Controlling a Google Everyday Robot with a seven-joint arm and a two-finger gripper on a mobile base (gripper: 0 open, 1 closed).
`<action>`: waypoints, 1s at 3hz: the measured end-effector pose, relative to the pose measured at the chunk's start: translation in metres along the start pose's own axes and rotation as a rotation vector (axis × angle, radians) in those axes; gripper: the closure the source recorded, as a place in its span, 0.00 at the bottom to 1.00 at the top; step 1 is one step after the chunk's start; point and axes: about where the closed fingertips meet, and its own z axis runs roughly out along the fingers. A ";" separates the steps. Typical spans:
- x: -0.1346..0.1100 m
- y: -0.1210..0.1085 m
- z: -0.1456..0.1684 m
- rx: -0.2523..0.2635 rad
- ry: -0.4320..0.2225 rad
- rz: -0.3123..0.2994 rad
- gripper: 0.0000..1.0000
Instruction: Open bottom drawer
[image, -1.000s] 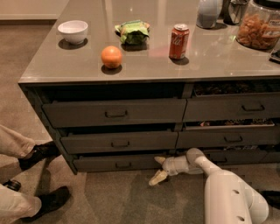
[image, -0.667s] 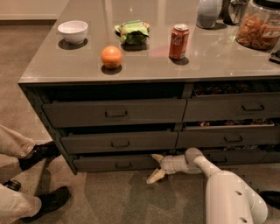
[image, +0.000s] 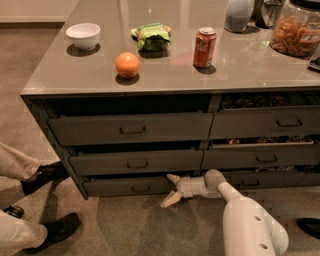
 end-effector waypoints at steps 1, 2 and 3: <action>-0.001 -0.007 0.014 0.004 -0.044 -0.011 0.00; -0.001 -0.011 0.025 0.012 -0.091 -0.022 0.00; 0.003 -0.015 0.039 0.017 -0.112 -0.037 0.00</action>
Offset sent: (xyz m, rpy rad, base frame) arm 0.0249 0.0251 -0.0171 0.1286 -0.0757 -0.0456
